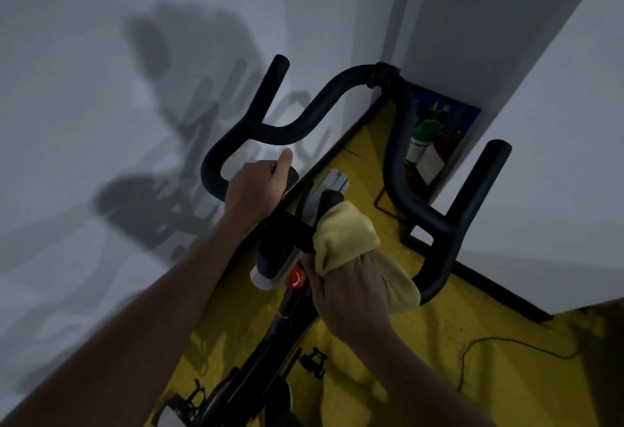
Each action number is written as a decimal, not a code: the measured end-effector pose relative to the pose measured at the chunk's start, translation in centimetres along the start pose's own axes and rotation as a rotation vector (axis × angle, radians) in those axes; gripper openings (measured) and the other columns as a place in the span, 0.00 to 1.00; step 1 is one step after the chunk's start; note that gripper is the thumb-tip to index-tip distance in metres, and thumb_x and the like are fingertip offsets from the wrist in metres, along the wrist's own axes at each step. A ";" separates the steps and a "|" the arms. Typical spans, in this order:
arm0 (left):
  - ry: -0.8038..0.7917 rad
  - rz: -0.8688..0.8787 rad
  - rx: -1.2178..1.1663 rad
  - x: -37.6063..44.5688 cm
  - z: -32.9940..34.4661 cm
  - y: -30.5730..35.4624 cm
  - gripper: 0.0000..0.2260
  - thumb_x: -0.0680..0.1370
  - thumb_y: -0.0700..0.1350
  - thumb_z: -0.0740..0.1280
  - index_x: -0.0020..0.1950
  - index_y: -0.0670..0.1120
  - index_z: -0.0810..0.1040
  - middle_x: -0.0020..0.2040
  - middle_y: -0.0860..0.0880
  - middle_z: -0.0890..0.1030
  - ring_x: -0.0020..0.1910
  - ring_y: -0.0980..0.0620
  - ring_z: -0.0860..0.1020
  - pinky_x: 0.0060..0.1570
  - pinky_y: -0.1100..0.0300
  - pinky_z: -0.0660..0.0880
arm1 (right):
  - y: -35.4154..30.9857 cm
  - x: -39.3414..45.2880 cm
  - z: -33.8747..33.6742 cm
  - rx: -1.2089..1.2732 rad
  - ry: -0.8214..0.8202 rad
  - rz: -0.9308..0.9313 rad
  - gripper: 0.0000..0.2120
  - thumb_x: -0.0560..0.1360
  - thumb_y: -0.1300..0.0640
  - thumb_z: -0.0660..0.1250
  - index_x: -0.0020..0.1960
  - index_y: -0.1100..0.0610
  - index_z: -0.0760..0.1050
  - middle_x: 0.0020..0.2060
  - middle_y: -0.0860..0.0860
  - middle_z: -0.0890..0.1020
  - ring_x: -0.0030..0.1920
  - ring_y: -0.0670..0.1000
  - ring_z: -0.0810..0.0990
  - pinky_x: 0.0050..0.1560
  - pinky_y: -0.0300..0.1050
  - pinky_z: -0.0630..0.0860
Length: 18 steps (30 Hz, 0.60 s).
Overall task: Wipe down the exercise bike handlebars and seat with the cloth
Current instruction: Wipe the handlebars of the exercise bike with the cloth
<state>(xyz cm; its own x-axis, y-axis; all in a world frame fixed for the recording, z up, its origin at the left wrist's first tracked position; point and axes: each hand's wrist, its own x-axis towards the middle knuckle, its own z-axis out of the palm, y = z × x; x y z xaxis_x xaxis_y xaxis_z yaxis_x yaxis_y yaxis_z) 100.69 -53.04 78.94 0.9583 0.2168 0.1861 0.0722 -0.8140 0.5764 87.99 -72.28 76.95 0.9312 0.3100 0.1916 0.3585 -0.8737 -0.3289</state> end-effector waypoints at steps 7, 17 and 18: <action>-0.008 -0.017 -0.054 0.3 0.0 -0.1 0.34 0.82 0.65 0.50 0.28 0.44 0.76 0.25 0.49 0.79 0.27 0.53 0.78 0.36 0.55 0.74 | -2.4 2.4 -0.1 0.066 0.118 0.099 0.33 0.83 0.33 0.47 0.70 0.58 0.70 0.65 0.60 0.73 0.63 0.57 0.73 0.62 0.48 0.75; -0.045 -0.026 -0.006 -0.2 -0.1 -0.1 0.35 0.81 0.64 0.46 0.26 0.46 0.76 0.25 0.52 0.81 0.27 0.59 0.77 0.42 0.57 0.72 | 4.7 -3.2 -0.8 0.103 0.042 -0.014 0.22 0.84 0.36 0.48 0.64 0.48 0.71 0.53 0.45 0.78 0.49 0.49 0.78 0.48 0.43 0.70; -0.048 -0.019 -0.002 -0.2 -0.1 -0.1 0.35 0.81 0.64 0.46 0.26 0.46 0.76 0.25 0.52 0.81 0.27 0.59 0.77 0.42 0.57 0.72 | 5.6 -3.6 -1.2 0.095 0.024 -0.015 0.21 0.84 0.37 0.48 0.60 0.48 0.72 0.48 0.44 0.78 0.45 0.47 0.77 0.46 0.44 0.71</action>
<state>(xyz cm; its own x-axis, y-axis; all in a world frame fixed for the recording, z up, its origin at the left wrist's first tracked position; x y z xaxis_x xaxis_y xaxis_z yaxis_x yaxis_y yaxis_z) 100.51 -52.94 78.93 0.9689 0.2063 0.1369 0.0900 -0.8086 0.5814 86.56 -78.72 75.53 0.9243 0.3125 0.2193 0.3780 -0.8289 -0.4122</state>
